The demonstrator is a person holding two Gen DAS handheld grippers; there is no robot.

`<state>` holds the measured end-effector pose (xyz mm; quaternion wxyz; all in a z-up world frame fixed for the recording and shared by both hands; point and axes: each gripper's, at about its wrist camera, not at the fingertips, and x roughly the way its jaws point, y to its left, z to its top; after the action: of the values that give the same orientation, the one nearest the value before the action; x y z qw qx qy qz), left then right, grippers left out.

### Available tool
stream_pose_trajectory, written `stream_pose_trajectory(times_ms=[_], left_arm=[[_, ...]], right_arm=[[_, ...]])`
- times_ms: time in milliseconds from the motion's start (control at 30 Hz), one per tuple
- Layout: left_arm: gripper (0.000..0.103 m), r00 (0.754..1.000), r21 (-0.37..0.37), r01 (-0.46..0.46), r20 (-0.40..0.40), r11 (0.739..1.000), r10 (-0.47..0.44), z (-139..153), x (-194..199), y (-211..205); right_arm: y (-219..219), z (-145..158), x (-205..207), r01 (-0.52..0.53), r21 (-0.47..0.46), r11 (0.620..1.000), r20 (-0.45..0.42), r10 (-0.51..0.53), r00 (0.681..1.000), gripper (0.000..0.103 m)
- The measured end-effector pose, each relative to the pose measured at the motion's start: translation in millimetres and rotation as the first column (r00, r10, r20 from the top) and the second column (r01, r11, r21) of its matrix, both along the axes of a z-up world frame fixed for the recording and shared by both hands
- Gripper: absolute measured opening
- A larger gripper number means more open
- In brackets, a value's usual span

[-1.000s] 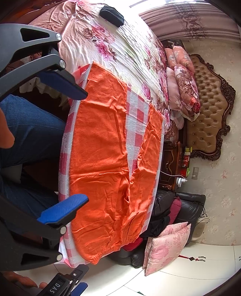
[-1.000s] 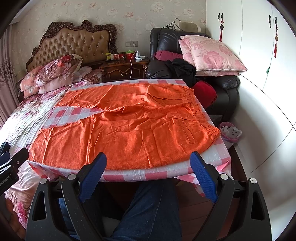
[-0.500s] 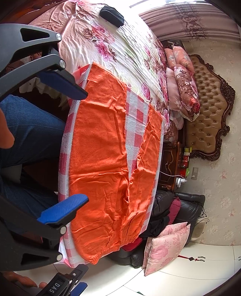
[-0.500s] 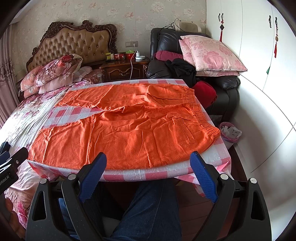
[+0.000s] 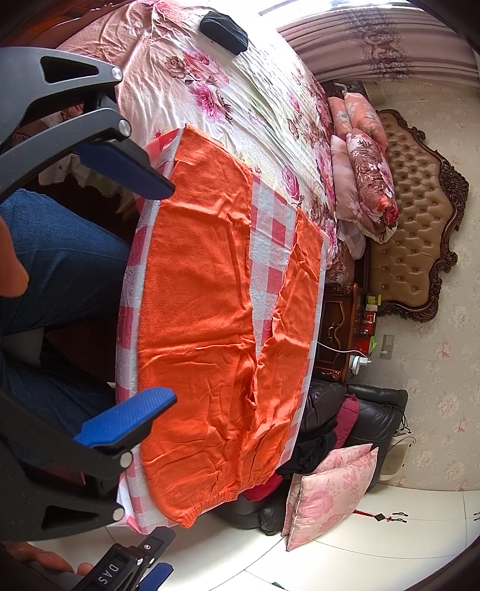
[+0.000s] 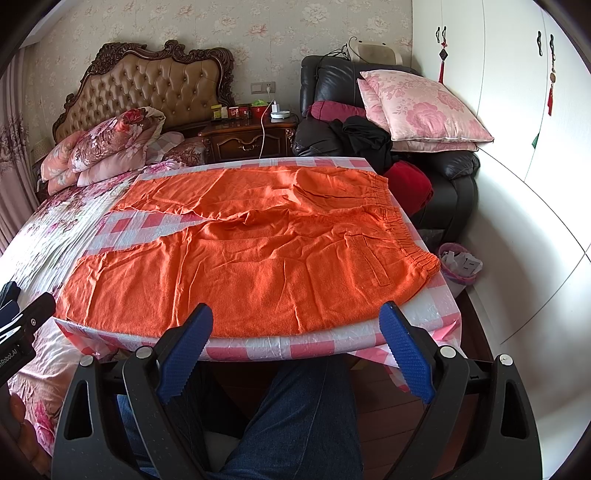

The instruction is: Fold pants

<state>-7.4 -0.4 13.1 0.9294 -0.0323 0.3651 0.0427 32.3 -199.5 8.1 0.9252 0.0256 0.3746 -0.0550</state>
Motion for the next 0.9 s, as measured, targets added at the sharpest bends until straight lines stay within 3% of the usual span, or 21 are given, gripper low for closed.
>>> stream_pose_trajectory(times_ms=[900], left_arm=[[0.101,1.000,-0.002,0.000,0.002,1.000,0.000,-0.6,-0.9,1.4]], right_arm=[[0.9,-0.3,0.1,0.002,-0.004,1.000,-0.004,-0.002,1.000,0.088]])
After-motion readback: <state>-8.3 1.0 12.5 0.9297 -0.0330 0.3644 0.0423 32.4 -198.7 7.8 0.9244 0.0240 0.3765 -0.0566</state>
